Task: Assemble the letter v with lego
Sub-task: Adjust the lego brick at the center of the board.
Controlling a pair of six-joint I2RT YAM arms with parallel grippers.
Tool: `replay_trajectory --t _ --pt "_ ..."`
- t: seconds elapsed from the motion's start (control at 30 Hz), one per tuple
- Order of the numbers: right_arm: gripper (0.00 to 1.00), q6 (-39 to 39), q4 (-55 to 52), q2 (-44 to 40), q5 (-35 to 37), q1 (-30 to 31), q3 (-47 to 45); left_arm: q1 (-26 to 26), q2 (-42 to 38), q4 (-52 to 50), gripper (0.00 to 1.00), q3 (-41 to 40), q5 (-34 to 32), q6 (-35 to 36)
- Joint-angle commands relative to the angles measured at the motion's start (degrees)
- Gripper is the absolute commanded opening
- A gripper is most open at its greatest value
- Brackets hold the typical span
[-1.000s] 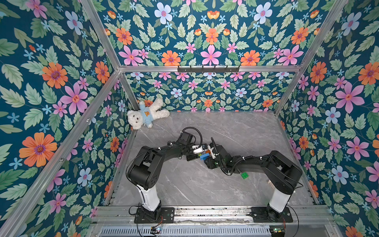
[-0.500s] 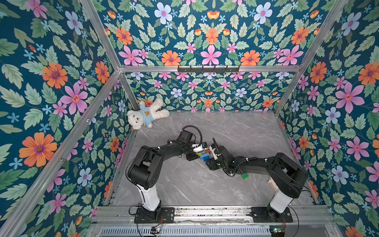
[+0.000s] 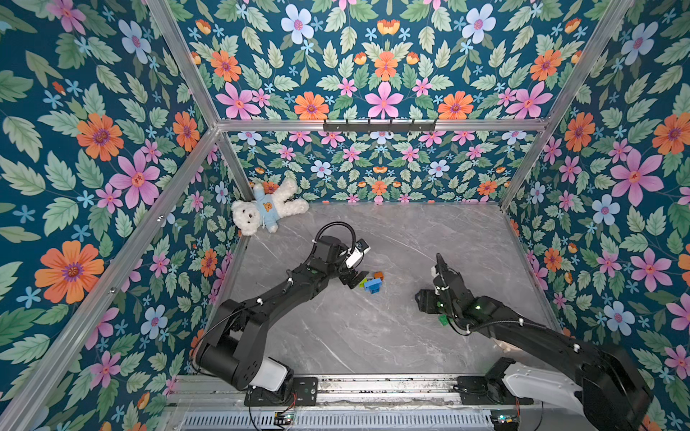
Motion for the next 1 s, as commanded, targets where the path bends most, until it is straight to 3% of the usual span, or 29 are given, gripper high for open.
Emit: replay_trajectory --t 0.0,0.07,0.17,0.37,0.6,0.97 --pt "0.73 6.1 -9.3 -4.9 2.8 -2.3 -1.0 -1.5 -2.4 11.4 0.99 -1.9 -6.1 -36.3" --pt "0.73 7.2 -13.6 -5.2 2.1 -5.0 0.2 -2.4 -0.9 1.0 0.99 3.8 -8.4 -41.5" --pt "0.73 7.6 -18.1 -2.2 -0.6 -8.8 2.6 -8.5 2.7 -11.8 0.99 11.8 -19.8 -46.2" --pt "0.74 8.3 -17.4 2.2 -2.9 -9.6 2.9 -17.6 3.9 -20.8 0.96 11.0 -29.7 -63.0" --pt "0.75 5.3 -11.3 4.7 -4.8 -10.1 2.6 -26.5 7.2 -24.3 0.86 11.6 -37.1 -73.7" --pt "0.75 2.0 -6.6 2.6 -7.0 -10.6 0.4 -27.7 20.5 -26.9 0.77 16.3 -40.4 -78.2"
